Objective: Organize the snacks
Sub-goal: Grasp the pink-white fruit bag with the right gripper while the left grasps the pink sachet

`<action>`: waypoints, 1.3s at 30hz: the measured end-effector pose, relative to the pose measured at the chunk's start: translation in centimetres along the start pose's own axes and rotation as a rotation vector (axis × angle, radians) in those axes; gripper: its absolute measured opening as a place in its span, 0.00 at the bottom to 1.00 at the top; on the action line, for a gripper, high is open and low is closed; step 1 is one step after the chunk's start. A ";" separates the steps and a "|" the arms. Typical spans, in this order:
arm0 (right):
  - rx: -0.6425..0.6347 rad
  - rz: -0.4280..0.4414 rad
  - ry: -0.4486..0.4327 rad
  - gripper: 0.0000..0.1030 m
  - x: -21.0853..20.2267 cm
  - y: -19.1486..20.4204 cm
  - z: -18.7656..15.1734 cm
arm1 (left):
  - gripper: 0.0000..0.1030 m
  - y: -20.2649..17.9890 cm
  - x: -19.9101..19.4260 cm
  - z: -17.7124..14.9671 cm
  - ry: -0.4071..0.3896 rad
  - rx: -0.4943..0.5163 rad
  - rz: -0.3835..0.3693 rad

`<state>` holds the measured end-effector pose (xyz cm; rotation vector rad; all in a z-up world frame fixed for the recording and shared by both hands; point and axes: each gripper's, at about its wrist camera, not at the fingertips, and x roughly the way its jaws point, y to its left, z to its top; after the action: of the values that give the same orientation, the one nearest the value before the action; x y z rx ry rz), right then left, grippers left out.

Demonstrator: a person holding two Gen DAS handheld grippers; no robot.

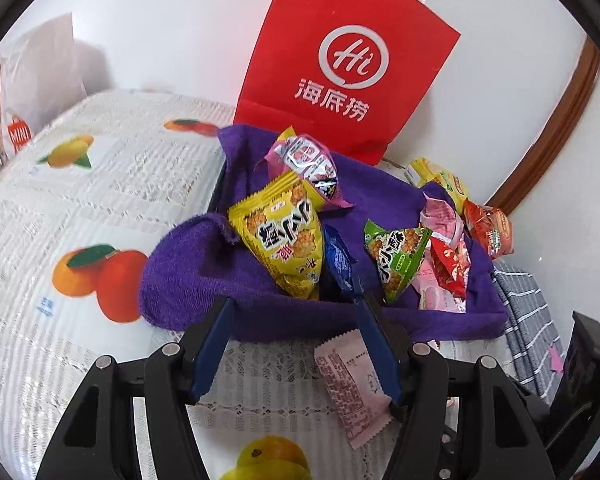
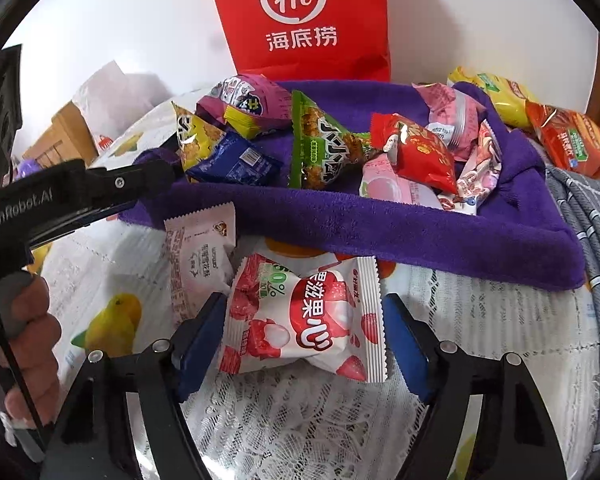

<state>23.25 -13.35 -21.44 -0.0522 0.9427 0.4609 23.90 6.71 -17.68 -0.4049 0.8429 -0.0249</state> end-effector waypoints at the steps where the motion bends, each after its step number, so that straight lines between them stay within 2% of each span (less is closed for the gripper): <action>1: -0.006 -0.004 0.002 0.73 0.0 0.1 0.0 | 0.60 0.2 0.1 0.0 0.011 -0.015 -0.012; 3: -0.018 -0.033 0.002 0.63 0.0 0.2 0.0 | 0.60 0.6 0.3 0.0 0.027 -0.042 -0.034; 4: -0.021 -0.050 0.002 0.63 -0.1 0.3 -0.1 | 0.60 0.7 0.4 0.0 0.031 -0.050 -0.038; 5: -0.026 -0.058 0.003 0.64 -0.1 0.4 -0.1 | 0.60 0.9 0.4 0.0 0.033 -0.059 -0.041; 7: -0.057 -0.071 0.015 0.73 0.2 1.0 0.0 | 0.60 0.9 0.3 0.0 0.034 -0.066 -0.043; 10: -0.076 -0.072 0.021 0.74 0.5 1.3 0.1 | 0.60 0.8 0.3 -0.1 0.041 -0.067 -0.050; 11: -0.069 -0.065 0.019 0.71 0.5 1.1 0.2 | 0.60 0.7 0.4 -0.1 0.044 -0.063 -0.049; 12: -0.054 -0.067 0.012 0.63 0.3 0.8 0.2 | 0.60 0.5 0.4 -0.2 0.047 -0.057 -0.049; 13: -0.038 -0.070 0.005 0.62 0.1 0.5 0.2 | 0.60 0.4 0.3 -0.3 0.049 -0.050 -0.048; 16: 0.005 -0.025 -0.011 0.61 -0.2 -0.5 0.2 | 0.60 0.0 0.3 -0.6 0.054 -0.029 -0.036; 19: -0.004 -0.014 -0.024 0.60 -0.7 -0.2 0.0 | 0.60 -0.3 0.3 -1.0 0.067 -0.017 -0.034; 23: -0.081 -0.006 -0.098 0.60 -2.5 1.1 -0.4 | 0.60 -0.2 0.3 -2.1 0.108 -0.028 -0.055; 26: -0.091 0.057 -0.156 0.60 -4.0 1.4 -0.4 | 0.60 0.3 0.2 -2.9 0.123 -0.044 -0.055; 30: -0.042 0.088 -0.214 0.60 -5.2 0.4 -0.1 | 0.60 0.2 -0.5 -3.8 0.097 -0.038 -0.041; 35: 0.075 0.051 -0.259 0.60 -5.6 -2.1 0.7 | 0.60 -0.8 -0.8 -5.0 0.100 -0.019 -0.050; 39: 0.168 0.036 -0.300 0.60 -6.3 -4.1 0.9 | 0.60 -2.4 -0.3 -5.3 0.101 0.007 -0.003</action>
<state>22.50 -19.02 -16.56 0.1824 0.6844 0.4077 20.16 2.70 -19.78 -0.4011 0.9410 -0.0518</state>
